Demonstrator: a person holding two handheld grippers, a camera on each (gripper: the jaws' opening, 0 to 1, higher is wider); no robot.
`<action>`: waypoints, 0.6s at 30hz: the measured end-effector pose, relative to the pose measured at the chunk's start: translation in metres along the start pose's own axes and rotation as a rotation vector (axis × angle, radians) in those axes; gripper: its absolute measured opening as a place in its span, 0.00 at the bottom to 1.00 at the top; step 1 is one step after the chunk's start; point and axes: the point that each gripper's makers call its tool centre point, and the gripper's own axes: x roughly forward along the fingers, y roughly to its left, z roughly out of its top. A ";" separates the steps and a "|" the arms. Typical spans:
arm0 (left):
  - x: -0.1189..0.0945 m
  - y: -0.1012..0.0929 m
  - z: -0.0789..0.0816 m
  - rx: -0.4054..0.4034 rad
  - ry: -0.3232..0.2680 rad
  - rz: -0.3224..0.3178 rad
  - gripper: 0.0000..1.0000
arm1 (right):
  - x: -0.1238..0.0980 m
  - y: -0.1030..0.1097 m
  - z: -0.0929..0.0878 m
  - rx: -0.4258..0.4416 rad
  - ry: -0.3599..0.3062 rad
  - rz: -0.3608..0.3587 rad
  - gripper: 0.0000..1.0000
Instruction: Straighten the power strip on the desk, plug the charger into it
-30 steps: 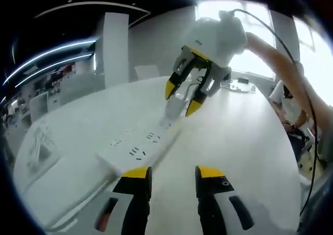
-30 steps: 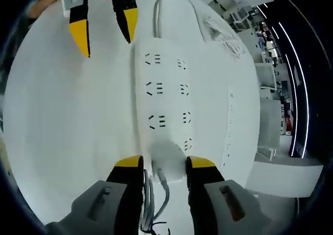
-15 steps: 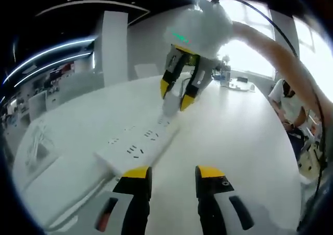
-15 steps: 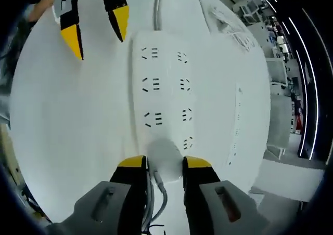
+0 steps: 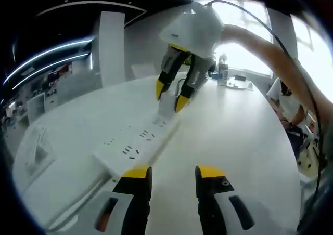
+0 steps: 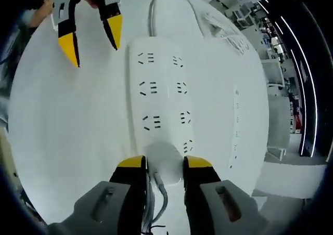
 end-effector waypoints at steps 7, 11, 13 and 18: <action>0.002 -0.003 -0.001 0.012 0.008 -0.003 0.34 | 0.003 0.002 0.001 -0.027 0.054 0.011 0.26; 0.002 0.000 -0.002 0.003 0.010 0.003 0.34 | 0.004 0.003 0.001 -0.010 0.028 -0.006 0.27; 0.002 0.002 -0.003 0.001 0.012 0.011 0.34 | 0.005 0.003 0.002 -0.007 0.021 -0.013 0.27; 0.001 0.007 -0.003 -0.012 0.006 0.027 0.34 | 0.007 0.001 0.002 -0.002 0.031 -0.014 0.28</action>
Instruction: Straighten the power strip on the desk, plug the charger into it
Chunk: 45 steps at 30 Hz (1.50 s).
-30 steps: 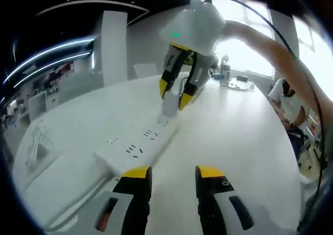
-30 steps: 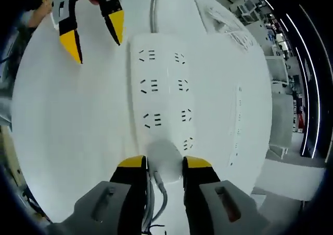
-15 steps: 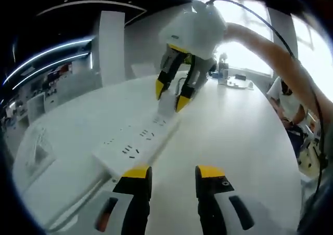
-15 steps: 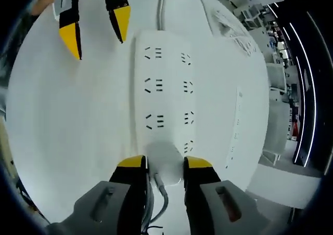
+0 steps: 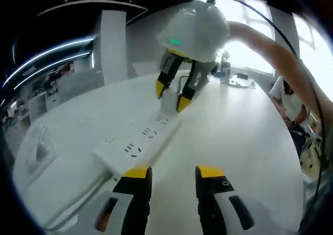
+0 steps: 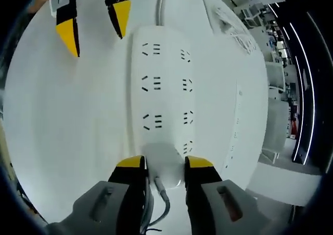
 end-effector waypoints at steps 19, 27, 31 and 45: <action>-0.009 0.008 0.003 0.022 -0.007 0.045 0.35 | 0.000 -0.001 0.001 0.011 -0.045 -0.061 0.30; -0.011 0.011 0.003 0.014 -0.008 0.051 0.35 | -0.002 0.000 0.001 0.000 -0.046 -0.091 0.31; -0.012 0.011 0.003 0.011 -0.011 0.052 0.35 | -0.003 0.005 0.002 0.003 -0.045 -0.101 0.32; -0.012 0.011 0.003 0.008 -0.010 0.054 0.36 | -0.012 0.009 0.000 0.021 -0.077 -0.119 0.37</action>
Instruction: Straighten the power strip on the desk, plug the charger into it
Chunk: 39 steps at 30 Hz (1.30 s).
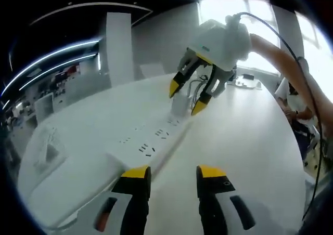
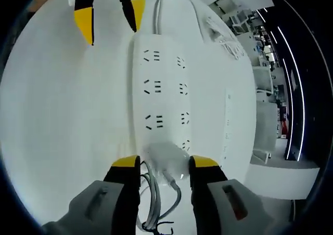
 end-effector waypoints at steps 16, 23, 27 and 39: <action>0.001 0.002 -0.003 -0.002 0.012 0.005 0.36 | -0.026 -0.015 0.029 0.048 -0.212 -0.124 0.35; 0.000 0.003 -0.002 -0.002 0.013 0.008 0.36 | -0.033 -0.019 0.034 0.075 -0.268 -0.160 0.35; 0.000 0.003 -0.002 -0.002 0.011 0.008 0.36 | -0.043 -0.024 0.042 0.107 -0.343 -0.200 0.36; -0.002 0.002 0.000 -0.003 0.006 0.007 0.36 | -0.082 -0.046 0.049 0.312 -0.597 -0.347 0.36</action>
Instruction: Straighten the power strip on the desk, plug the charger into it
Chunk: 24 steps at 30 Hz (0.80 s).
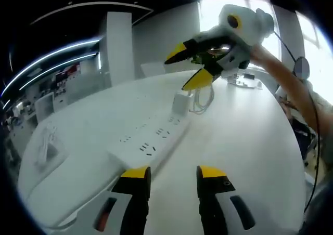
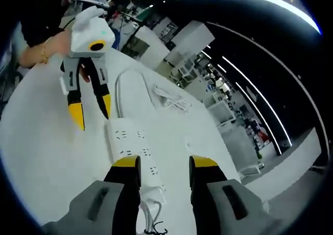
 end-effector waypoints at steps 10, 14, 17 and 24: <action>-0.001 0.004 0.001 -0.014 -0.007 0.012 0.36 | -0.020 -0.016 -0.019 0.145 -0.065 -0.114 0.37; 0.000 0.003 0.001 -0.019 -0.010 0.007 0.36 | -0.025 -0.024 -0.028 0.188 -0.077 -0.150 0.37; 0.000 0.003 0.002 -0.020 -0.013 0.005 0.36 | -0.031 -0.028 -0.035 0.260 -0.111 -0.184 0.37; 0.000 0.006 0.004 -0.040 -0.029 0.012 0.36 | -0.043 -0.022 -0.048 0.386 -0.197 -0.205 0.37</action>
